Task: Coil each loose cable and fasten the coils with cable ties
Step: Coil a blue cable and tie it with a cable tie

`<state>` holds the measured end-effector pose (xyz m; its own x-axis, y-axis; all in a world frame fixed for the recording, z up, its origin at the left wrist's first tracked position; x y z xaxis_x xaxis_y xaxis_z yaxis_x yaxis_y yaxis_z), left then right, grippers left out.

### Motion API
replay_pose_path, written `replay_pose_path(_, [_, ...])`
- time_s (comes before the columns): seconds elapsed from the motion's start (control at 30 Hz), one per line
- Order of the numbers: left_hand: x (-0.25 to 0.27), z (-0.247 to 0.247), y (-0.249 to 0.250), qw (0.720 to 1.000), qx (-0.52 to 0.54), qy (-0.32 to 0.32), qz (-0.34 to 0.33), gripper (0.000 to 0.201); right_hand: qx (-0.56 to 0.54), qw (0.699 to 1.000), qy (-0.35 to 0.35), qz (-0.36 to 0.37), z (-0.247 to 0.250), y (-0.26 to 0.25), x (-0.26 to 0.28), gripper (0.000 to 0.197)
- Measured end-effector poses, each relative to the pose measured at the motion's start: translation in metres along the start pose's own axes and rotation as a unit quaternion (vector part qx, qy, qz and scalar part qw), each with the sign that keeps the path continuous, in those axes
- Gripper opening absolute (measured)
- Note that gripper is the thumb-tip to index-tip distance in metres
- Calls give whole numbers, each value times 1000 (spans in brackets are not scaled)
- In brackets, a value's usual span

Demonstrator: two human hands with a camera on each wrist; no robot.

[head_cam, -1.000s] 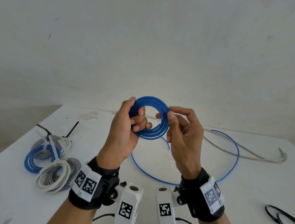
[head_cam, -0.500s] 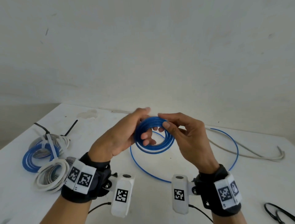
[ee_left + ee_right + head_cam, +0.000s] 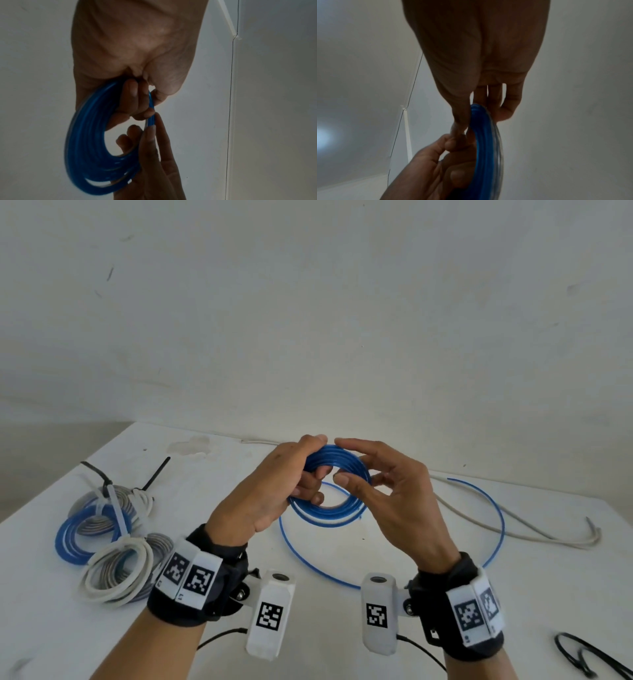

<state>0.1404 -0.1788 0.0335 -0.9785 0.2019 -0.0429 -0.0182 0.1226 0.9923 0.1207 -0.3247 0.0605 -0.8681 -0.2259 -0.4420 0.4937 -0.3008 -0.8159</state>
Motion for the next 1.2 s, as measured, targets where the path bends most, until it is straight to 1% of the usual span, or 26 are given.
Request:
replay_pose_path(0.1, [3, -8, 0, 1000, 17, -18, 13, 50, -35, 999, -10, -18, 7, -1, 4, 35])
replay_pose_path(0.27, [9, -25, 4, 997, 6, -69, 29, 45, -37, 998, 26, -36, 22, 0, 21, 32])
replay_pose_path(0.4, [14, -51, 4, 995, 51, -83, 37, 47, -33, 998, 38, -42, 44, -8, 32, 31])
replay_pose_path(0.47, [17, -59, 7, 995, 52, -89, 2, 43, -48, 996, 62, -48, 60, -9, 39, 30])
replay_pose_path(0.53, [23, -64, 12, 995, 9, -93, -39, 33, -75, 990, 104, -57, 77, -7, 48, 30])
replay_pose_path(0.6, [32, -70, 14, 993, -10, -101, -62, 26, -111, 980, 151, -65, 92, -4, 58, 31])
replay_pose_path(0.67, [39, -76, 17, 993, -5, -92, -80, 24, -134, 971, 186, -65, 98, -3, 67, 32])
replay_pose_path(0.73, [42, -80, 22, 993, -7, -72, -99, 23, -149, 966, 202, -66, 100, -5, 75, 34])
replay_pose_path(0.8, [46, -84, 27, 991, -9, -65, -115, 24, -161, 964, 197, -75, 102, -9, 82, 36])
replay_pose_path(0.93, [50, -85, 29, 991, -10, -68, -119, 26, -156, 975, 118, -107, 105, -14, 92, 45])
replay_pose_path(0.97, [50, -87, 27, 991, -13, -71, -116, 26, -157, 975, 109, -110, 107, -14, 94, 46])
replay_pose_path(1.1, [47, -100, 22, 991, -21, -82, -103, 27, -161, 971, 134, -117, 119, -11, 104, 47])
replay_pose_path(1.17, [44, -112, 19, 990, -42, -117, -73, 32, -158, 969, 141, -124, 125, -9, 109, 46])
replay_pose_path(1.2, [40, -118, 16, 989, -45, -132, -47, 38, -154, 970, 137, -128, 128, -8, 111, 46])
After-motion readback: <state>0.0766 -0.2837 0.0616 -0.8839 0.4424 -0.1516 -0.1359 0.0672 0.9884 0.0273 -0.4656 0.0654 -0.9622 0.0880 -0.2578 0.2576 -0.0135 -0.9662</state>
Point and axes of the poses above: each hand's wrist, its own x-axis away from the middle knuckle, its own z-axis out of the back of the hand, y = z × x, the point moved 7 cm from there along -x, towards the middle knuckle, and after that the axes turned 5 degrees about -z, right-handed, at the moved point
